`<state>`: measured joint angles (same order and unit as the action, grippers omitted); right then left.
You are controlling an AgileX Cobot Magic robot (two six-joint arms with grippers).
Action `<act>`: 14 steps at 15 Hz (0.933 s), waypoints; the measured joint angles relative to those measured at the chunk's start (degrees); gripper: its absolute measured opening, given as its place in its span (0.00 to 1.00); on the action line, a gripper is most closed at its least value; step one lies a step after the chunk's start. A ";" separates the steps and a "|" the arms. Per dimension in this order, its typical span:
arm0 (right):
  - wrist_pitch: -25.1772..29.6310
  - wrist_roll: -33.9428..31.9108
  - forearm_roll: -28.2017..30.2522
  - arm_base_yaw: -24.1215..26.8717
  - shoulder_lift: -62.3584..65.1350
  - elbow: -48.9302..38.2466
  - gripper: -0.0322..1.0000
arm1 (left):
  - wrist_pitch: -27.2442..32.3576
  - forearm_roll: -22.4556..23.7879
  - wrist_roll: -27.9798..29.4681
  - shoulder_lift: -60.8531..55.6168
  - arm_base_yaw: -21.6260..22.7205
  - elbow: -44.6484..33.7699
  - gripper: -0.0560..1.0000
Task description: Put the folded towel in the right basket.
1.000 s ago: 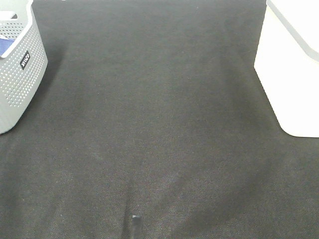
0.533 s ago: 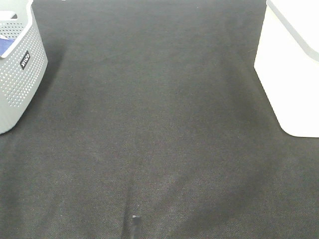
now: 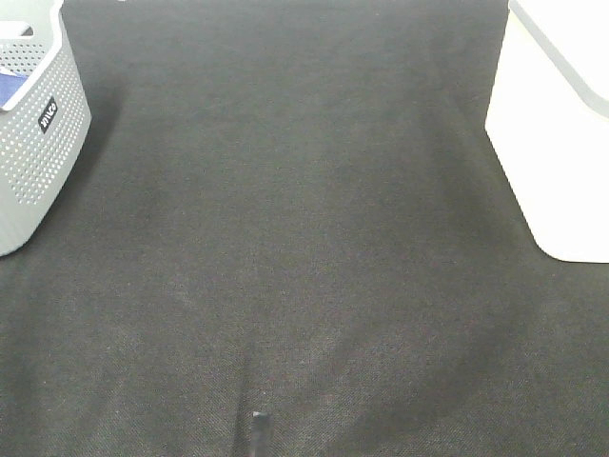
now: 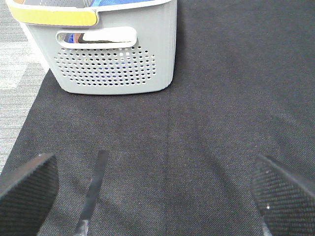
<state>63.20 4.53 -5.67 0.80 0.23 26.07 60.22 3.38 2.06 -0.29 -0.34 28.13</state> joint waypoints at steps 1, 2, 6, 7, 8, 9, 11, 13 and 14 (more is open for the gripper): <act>0.00 0.06 -0.11 -0.86 0.00 0.00 0.98 | 0.00 0.00 0.00 0.00 0.00 0.00 0.99; 0.00 0.29 -0.63 -1.66 0.00 0.00 0.98 | 0.00 0.00 0.00 0.00 0.00 0.00 0.99; 0.00 0.46 -0.97 -1.83 0.00 0.00 0.98 | 0.00 0.00 0.00 0.00 0.00 0.00 0.99; 0.00 0.46 -1.03 -1.83 0.00 0.00 0.98 | 0.00 0.00 0.00 0.00 0.00 0.00 0.99; 0.00 0.46 -1.03 -1.83 0.00 0.00 0.98 | 0.00 0.00 0.00 0.00 0.00 0.00 0.99; 0.00 0.46 -1.03 -1.83 0.00 0.00 0.98 | 0.00 0.00 0.00 0.00 0.00 0.00 0.99; 0.00 0.46 -1.03 -1.83 0.00 0.00 0.98 | 0.00 0.00 0.00 0.00 0.00 0.00 0.99; 0.00 0.46 -1.03 -1.83 0.00 0.00 0.98 | 0.00 0.00 0.00 0.00 0.00 0.00 0.99; 0.00 0.46 -1.03 -1.83 0.00 0.00 0.98 | 0.00 0.00 0.00 0.00 0.00 0.00 0.99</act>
<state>63.20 4.98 -6.70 -1.03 0.23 26.07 60.22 3.38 2.06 -0.29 -0.34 28.13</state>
